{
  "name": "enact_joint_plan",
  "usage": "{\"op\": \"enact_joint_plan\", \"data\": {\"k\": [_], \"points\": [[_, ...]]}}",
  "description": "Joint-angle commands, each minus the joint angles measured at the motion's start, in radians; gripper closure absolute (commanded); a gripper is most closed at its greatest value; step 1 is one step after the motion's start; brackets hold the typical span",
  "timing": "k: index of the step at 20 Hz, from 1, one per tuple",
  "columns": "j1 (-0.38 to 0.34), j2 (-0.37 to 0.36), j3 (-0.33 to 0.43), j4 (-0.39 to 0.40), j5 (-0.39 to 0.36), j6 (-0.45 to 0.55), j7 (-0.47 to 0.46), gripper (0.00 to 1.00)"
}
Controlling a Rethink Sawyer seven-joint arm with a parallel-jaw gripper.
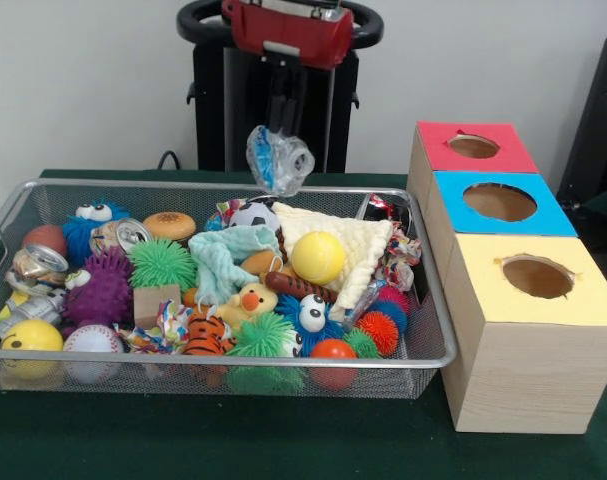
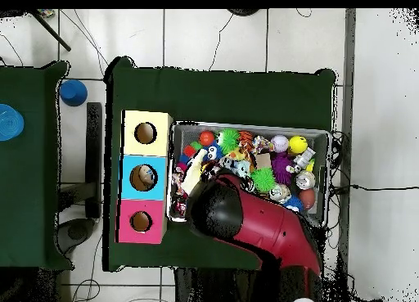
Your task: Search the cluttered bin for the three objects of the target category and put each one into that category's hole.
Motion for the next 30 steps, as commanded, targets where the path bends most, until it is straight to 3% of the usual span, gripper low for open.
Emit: {"op": "enact_joint_plan", "data": {"k": [1, 15, 30], "points": [[0.059, -0.025, -0.044, 0.035, 0.064, 0.158, 0.288, 1.0], [0.195, 0.02, -0.14, -0.022, 0.135, 0.225, 0.347, 1.0], [0.35, 0.075, -0.205, -0.021, 0.227, 0.21, 0.442, 1.0]]}}
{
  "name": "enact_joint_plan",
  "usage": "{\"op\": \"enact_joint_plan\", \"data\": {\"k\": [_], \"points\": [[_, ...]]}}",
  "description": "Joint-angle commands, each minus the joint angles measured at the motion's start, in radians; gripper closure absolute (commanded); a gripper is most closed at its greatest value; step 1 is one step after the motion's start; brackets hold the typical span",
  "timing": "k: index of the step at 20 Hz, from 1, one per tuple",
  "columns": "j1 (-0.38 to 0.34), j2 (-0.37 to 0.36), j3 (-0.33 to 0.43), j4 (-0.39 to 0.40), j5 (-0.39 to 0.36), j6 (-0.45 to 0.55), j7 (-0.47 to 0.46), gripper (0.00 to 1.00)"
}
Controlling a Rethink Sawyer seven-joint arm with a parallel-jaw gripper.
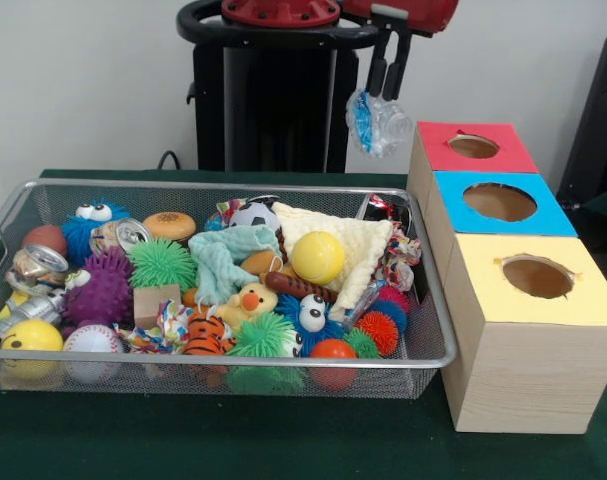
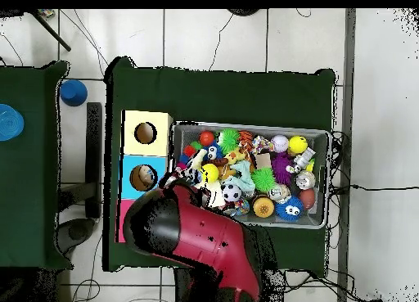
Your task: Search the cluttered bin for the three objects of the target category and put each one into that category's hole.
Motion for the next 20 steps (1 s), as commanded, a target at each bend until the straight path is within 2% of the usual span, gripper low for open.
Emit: {"op": "enact_joint_plan", "data": {"k": [1, 7, 18, 20], "points": [[0.04, 0.053, -0.009, 0.002, 0.065, 0.115, 0.341, 1.0], [0.076, 0.069, -0.024, -0.018, 0.064, 0.127, 0.383, 1.0], [0.113, 0.113, -0.009, -0.024, 0.062, 0.081, 0.418, 1.0], [0.132, 0.123, -0.015, -0.037, 0.066, 0.102, 0.438, 1.0]]}}
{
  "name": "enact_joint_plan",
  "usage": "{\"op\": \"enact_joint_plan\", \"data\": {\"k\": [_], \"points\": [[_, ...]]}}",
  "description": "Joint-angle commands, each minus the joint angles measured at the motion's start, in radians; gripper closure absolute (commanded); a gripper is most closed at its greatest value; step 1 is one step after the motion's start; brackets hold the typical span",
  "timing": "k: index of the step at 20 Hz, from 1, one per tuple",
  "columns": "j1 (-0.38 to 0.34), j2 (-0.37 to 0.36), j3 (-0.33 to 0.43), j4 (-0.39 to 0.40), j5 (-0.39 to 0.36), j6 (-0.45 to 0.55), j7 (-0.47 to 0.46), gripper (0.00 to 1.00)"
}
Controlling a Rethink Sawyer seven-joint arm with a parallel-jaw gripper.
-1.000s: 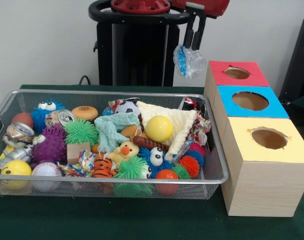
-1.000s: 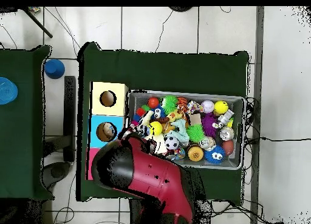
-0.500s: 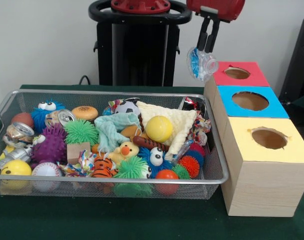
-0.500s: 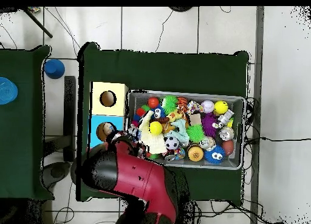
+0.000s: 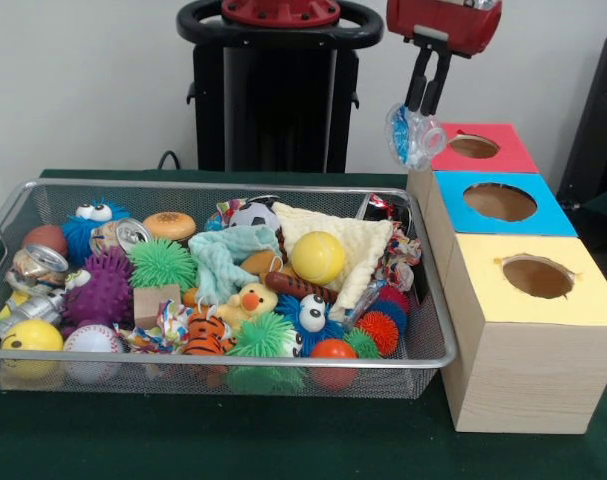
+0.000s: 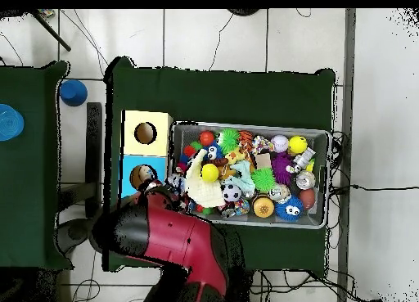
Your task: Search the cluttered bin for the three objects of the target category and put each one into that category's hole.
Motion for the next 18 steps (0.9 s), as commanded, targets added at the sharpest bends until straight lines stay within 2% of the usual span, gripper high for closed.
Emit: {"op": "enact_joint_plan", "data": {"k": [1, 13, 18], "points": [[0.029, 0.063, 0.012, -0.039, 0.052, 0.111, 0.301, 1.0], [0.087, 0.094, 0.008, -0.073, 0.106, 0.153, 0.336, 1.0], [0.132, 0.128, -0.016, -0.115, 0.115, 0.172, 0.385, 1.0]]}}
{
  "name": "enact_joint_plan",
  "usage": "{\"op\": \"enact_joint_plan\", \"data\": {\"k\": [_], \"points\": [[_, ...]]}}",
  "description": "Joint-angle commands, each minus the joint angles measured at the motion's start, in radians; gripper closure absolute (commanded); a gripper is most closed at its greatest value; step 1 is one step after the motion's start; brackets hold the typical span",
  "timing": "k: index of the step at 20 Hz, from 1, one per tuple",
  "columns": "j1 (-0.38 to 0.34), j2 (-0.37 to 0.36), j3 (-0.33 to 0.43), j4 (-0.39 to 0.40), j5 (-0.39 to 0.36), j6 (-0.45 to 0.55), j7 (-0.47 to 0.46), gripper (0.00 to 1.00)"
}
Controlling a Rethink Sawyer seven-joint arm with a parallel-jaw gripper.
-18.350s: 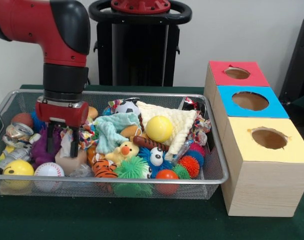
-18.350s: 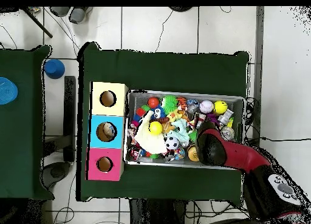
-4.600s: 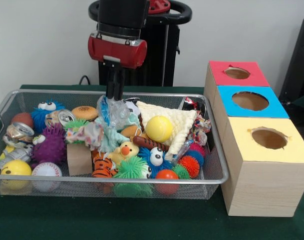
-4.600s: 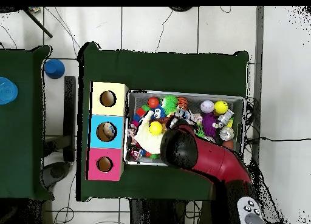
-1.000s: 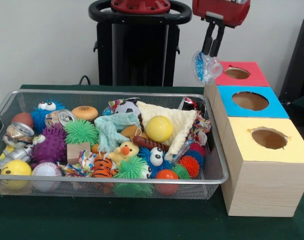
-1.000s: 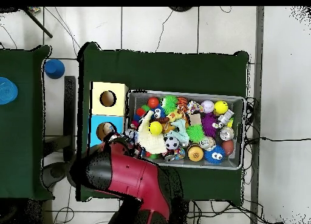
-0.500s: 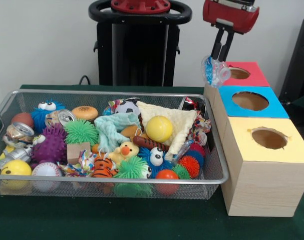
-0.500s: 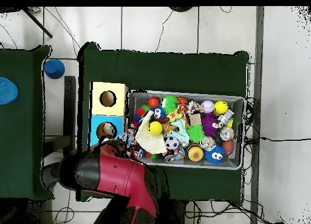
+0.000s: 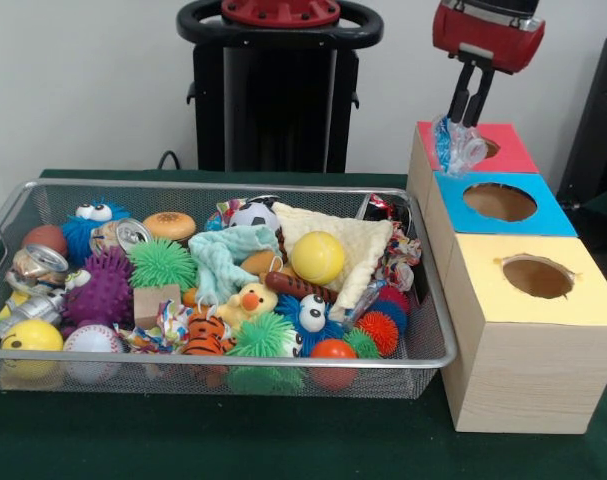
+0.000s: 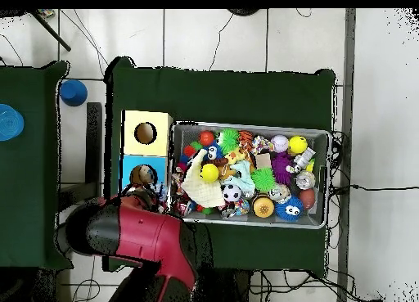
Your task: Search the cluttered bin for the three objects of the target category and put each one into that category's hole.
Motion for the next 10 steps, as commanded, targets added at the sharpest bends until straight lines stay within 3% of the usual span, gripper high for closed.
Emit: {"op": "enact_joint_plan", "data": {"k": [1, 10], "points": [[0.032, 0.064, 0.004, -0.092, 0.053, 0.138, 0.335, 1.0], [0.07, 0.102, 0.003, -0.106, 0.069, 0.115, 0.378, 1.0]]}}
